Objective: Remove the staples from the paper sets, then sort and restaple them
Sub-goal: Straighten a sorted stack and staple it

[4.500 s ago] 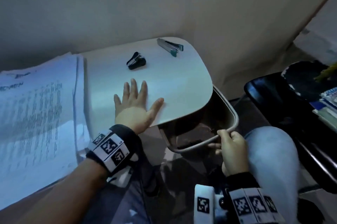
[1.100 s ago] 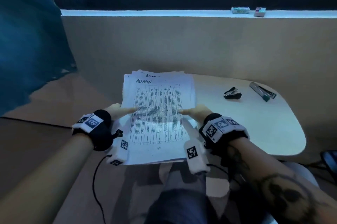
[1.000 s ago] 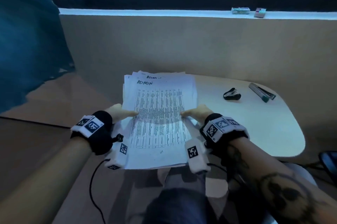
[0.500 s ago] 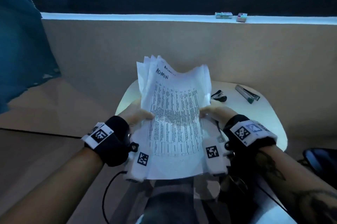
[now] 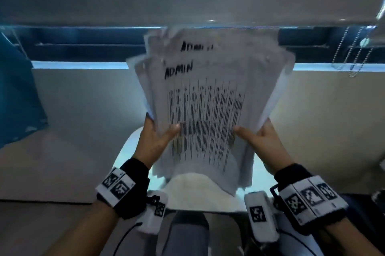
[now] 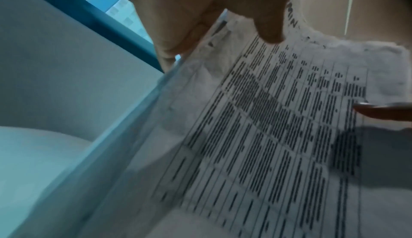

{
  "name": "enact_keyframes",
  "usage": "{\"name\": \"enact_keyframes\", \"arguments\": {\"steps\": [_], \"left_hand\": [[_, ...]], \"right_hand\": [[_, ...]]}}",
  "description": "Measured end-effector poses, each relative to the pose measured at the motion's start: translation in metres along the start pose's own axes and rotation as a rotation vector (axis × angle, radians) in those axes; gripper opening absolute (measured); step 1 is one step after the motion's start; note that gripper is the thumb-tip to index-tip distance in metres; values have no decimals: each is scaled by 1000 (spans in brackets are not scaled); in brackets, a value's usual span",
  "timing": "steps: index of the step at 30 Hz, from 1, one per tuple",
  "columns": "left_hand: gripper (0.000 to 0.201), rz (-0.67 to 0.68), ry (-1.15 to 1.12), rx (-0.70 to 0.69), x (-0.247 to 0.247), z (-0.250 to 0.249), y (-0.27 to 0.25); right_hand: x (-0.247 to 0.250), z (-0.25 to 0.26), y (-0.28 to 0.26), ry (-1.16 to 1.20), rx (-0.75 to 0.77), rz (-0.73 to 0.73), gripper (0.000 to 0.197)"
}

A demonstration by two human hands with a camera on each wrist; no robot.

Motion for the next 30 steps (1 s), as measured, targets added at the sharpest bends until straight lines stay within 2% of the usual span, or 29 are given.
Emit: {"name": "enact_keyframes", "arguments": {"steps": [2,5,9,12,14,15,18,21,23,25,27,30], "left_hand": [[86,-30,-29,-41,-1,-6,-1],[101,-87,-165,-122,-4,-44,11],[111,-87,-276,-190,-10,-96,35],[121,56,-287,-121,-23,-118,41],[112,133,-262,-106,-32,-126,44],[105,111,-293,-105,-31,-129,49],[95,14,-354,-78,-17,-124,63],[102,49,-269,-72,-11,-110,61],[111,120,-313,-21,-16,-96,50],[115,156,-422,33,-21,-84,38],[113,125,-494,26,-25,-81,27],[112,33,-569,-38,-38,-100,20]], "right_hand": [[6,3,1,30,-13,32,41],[11,31,13,87,49,90,44],[13,62,32,255,40,201,66],[7,74,41,247,75,251,56],[0,79,42,203,124,279,66],[0,81,43,206,149,277,68],[13,84,48,304,170,241,53],[24,72,49,297,158,197,65],[25,55,45,234,132,131,71],[23,42,40,225,87,61,61],[20,39,35,247,68,-28,47],[4,54,30,185,151,-136,25]]}}
Point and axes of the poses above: each hand's wrist, its own y-axis towards the middle knuckle, its own x-axis out of the back of the hand, z = x × y, the point moved 3 cm from there along y, towards the middle knuckle, and after that the axes turned 13 degrees about -z, right-handed, at the moved point
